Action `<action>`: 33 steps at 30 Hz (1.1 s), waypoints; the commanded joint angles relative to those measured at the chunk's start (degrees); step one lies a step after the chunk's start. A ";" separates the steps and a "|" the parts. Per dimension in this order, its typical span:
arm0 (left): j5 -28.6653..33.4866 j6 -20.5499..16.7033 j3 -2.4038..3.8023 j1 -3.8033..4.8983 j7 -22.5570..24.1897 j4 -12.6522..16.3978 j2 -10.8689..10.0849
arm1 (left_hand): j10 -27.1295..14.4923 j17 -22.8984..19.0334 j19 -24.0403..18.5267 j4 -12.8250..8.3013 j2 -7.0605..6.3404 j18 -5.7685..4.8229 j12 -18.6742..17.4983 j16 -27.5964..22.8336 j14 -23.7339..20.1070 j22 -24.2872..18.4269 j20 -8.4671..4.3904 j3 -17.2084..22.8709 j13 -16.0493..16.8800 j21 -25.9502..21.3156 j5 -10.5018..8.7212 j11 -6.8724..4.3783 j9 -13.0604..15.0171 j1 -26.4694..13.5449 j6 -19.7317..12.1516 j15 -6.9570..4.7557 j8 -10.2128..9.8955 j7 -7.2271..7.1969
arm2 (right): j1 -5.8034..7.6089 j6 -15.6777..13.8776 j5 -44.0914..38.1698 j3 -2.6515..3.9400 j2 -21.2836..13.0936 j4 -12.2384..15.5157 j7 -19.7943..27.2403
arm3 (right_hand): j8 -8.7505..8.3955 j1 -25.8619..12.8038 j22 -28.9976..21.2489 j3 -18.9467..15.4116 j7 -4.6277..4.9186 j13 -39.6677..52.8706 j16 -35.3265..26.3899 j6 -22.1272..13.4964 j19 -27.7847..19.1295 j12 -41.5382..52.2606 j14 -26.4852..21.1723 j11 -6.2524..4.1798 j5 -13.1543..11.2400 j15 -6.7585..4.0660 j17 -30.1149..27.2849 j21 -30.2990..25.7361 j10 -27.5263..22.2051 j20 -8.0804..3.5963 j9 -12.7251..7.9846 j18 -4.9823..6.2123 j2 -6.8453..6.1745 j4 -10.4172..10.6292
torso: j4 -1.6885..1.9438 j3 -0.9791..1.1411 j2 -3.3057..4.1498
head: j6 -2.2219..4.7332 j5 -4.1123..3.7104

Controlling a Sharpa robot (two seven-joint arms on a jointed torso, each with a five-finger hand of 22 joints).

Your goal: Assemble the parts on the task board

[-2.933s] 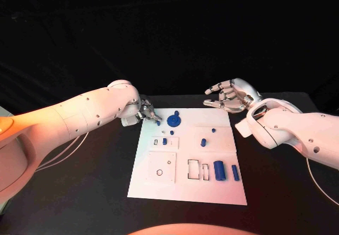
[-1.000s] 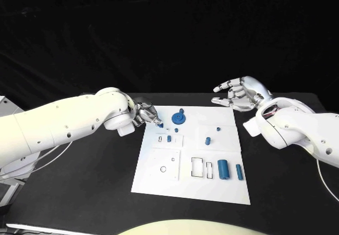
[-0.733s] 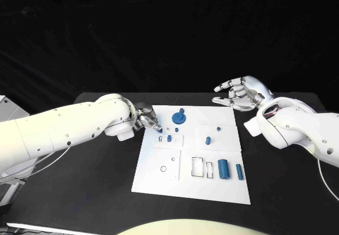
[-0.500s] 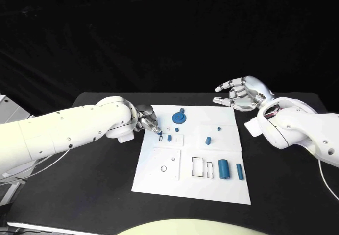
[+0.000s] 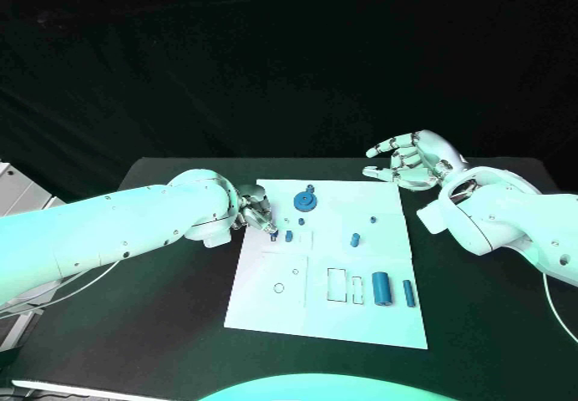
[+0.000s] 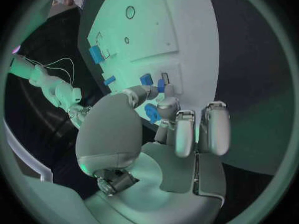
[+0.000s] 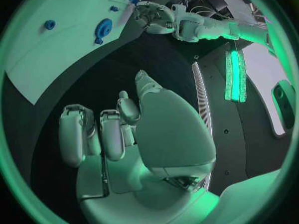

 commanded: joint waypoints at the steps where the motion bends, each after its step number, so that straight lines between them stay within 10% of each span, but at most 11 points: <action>1: -1.86 2.51 -0.02 -0.08 0.22 0.10 0.15 | -0.05 13.81 0.30 -10.72 0.52 -0.51 -0.47 0.19 5.47 3.85 0.01 10.43 -0.17 0.12 0.15 -0.16 0.83 0.27 1.21 -0.41 0.00 -0.77 | -0.04 0.20 -0.17 0.01 -0.02 0.17 0.74 | 0.33 0.12 10.70 0.16 -0.10 -0.06 -0.18 -0.30 0.97 0.11 3.08 -0.22 0.11 0.03 5.23 -0.24 -0.17 0.12 0.05 1.05 0.37 -0.12 | -0.05 0.01 -0.01 | -0.14 -0.04; 33: -0.38 3.76 -0.04 -0.16 -0.82 -0.36 0.29 | 0.00 13.88 0.16 -10.78 0.52 -0.47 -0.52 0.23 5.49 3.69 -0.01 10.45 -0.13 0.04 0.13 -0.18 0.83 0.28 1.24 -0.42 -0.07 -0.78 | -0.04 0.16 -0.09 0.01 -0.29 0.32 0.76 | 0.33 0.12 10.70 0.16 -0.10 -0.06 -0.18 -0.30 0.97 0.11 3.08 -0.22 0.11 0.03 5.23 -0.24 -0.17 0.12 0.05 1.05 0.37 -0.12 | 0.02 0.04 0.00 | -0.23 -0.30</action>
